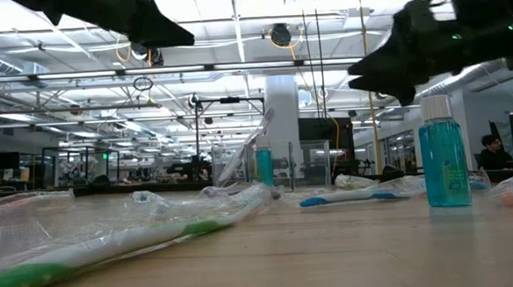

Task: Pick & Place toothbrushing station
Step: Put the top green toothbrush into the transparent organizer

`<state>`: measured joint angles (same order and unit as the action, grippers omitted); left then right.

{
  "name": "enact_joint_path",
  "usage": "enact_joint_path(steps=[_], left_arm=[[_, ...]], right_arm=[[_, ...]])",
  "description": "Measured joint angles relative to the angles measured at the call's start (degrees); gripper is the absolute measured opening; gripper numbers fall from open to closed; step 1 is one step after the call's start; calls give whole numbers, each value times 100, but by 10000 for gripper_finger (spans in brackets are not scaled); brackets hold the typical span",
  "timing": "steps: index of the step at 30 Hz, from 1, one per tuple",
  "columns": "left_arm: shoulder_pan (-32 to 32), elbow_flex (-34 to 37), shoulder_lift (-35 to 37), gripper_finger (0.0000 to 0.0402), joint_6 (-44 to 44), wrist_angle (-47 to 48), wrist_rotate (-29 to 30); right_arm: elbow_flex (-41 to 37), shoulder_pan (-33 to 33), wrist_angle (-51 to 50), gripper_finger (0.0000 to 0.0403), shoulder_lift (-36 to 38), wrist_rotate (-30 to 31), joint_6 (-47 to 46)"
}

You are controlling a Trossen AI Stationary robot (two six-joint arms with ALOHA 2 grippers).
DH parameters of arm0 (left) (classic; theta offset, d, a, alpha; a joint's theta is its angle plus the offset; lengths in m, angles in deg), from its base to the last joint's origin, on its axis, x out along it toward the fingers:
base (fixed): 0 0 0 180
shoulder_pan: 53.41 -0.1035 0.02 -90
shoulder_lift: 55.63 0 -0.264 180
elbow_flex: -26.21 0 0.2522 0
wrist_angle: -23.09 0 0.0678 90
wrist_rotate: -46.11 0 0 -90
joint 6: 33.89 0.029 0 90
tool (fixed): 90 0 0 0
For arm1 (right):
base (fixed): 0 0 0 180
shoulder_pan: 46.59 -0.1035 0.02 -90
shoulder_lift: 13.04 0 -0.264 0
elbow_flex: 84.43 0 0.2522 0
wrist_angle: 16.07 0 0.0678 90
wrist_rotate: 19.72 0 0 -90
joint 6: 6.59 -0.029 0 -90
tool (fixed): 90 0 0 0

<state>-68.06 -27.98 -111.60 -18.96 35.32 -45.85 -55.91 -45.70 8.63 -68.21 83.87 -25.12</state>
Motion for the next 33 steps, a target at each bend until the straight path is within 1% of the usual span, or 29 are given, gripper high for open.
enact_joint_path(steps=[3, 7, 11, 14, 17, 25, 26, 30, 33], left_arm=[[-173, -2, -5, 129, -355, 1, 4], [-276, 0, -74, 129, -456, -27, -4], [-269, 4, -119, 129, -457, 72, -15], [-264, -2, -172, 129, -476, 121, -202], [-243, 4, -180, 129, -476, 195, -367], [-122, -2, -176, 129, -512, 382, -415], [-98, -2, -176, 129, -518, 397, -415], [-32, -2, -176, 129, -614, 395, -416], [0, -2, -176, 129, -623, 395, -420]], right_arm=[[480, -3, -690, 160, -425, 194, -20], [1267, 188, -1876, 160, -929, 272, -48], [2038, 510, -3009, 160, -1333, 295, -132], [2313, 876, -3593, 160, -1578, 296, -473], [2319, 1223, -3738, 160, -1824, 290, -576], [2320, 1878, -3782, 163, -2440, 263, -457], [2320, 1947, -3740, 167, -2534, 200, -445], [2320, 2170, -3414, 191, -2986, -457, -331], [2322, 2242, -3133, 210, -3286, -469, -503]])
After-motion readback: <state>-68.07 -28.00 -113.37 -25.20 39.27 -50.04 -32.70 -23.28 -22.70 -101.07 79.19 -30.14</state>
